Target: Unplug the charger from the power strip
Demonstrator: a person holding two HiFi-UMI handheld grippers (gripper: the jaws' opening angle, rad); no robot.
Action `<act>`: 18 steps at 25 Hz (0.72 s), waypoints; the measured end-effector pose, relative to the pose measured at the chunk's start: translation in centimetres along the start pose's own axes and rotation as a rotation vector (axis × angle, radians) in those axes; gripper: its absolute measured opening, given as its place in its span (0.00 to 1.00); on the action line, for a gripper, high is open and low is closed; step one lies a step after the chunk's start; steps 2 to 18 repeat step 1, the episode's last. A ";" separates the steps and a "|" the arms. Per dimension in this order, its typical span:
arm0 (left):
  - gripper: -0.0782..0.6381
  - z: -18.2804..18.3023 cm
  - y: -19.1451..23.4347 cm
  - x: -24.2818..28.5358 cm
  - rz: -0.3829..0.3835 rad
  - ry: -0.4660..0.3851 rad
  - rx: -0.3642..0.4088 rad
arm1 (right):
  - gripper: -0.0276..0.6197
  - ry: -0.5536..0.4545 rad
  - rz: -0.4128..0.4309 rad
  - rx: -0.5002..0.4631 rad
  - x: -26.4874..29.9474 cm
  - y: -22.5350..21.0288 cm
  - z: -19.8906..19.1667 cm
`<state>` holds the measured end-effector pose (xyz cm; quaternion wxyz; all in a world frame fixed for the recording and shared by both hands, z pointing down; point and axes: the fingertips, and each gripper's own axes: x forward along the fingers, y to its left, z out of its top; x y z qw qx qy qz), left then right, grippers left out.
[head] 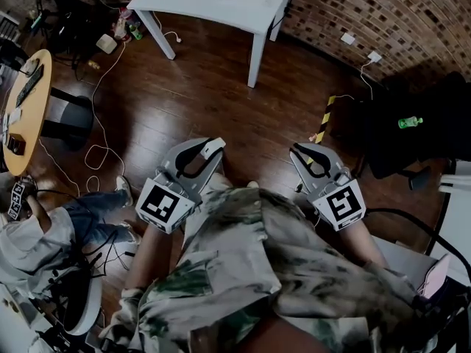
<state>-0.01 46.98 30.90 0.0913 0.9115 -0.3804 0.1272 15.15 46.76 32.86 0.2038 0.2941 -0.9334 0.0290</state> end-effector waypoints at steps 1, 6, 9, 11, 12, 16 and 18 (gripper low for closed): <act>0.25 0.0 0.4 0.0 -0.001 -0.001 0.000 | 0.12 0.004 0.001 -0.001 0.5 -0.1 0.1; 0.25 0.0 0.4 0.0 -0.001 -0.001 0.000 | 0.12 0.004 0.001 -0.001 0.5 -0.1 0.1; 0.25 0.0 0.4 0.0 -0.001 -0.001 0.000 | 0.12 0.004 0.001 -0.001 0.5 -0.1 0.1; 0.25 0.0 0.4 0.0 -0.001 -0.001 0.000 | 0.12 0.004 0.001 -0.001 0.5 -0.1 0.1; 0.25 0.0 0.4 0.0 -0.001 -0.001 0.000 | 0.12 0.004 0.001 -0.001 0.5 -0.1 0.1; 0.25 0.0 0.4 0.0 -0.001 -0.001 0.000 | 0.12 0.004 0.001 -0.001 0.5 -0.1 0.1; 0.25 0.0 0.4 0.0 -0.001 -0.001 0.000 | 0.12 0.004 0.001 -0.001 0.5 -0.1 0.1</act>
